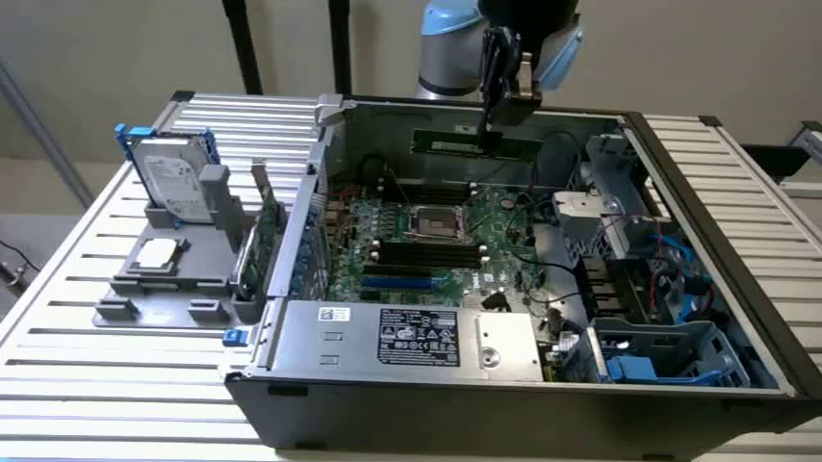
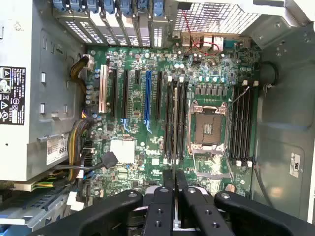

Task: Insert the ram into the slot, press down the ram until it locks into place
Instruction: 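Insert the ram into the slot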

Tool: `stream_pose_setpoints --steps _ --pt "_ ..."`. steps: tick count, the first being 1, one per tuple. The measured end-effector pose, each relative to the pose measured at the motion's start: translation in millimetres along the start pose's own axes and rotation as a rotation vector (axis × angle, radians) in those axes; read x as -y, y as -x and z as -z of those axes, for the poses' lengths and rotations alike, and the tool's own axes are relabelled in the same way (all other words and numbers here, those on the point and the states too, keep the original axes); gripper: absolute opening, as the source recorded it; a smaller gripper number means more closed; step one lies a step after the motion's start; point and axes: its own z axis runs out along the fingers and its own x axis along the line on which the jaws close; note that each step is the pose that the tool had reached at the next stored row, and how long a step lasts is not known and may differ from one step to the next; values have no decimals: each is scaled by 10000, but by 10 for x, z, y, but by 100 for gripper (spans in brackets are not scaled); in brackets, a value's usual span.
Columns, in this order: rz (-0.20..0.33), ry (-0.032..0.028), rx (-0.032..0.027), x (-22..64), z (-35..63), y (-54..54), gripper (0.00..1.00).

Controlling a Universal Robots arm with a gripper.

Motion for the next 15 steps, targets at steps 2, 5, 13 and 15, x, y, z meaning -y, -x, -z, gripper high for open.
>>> stream_pose_setpoints --steps 2,5,13,15 --pt "0 0 0 0 0 0 13" --pt "0 0 0 0 0 0 13" --pt "0 -6 -2 0 0 0 13" --pt "2 -65 -4 -15 -33 1 13"
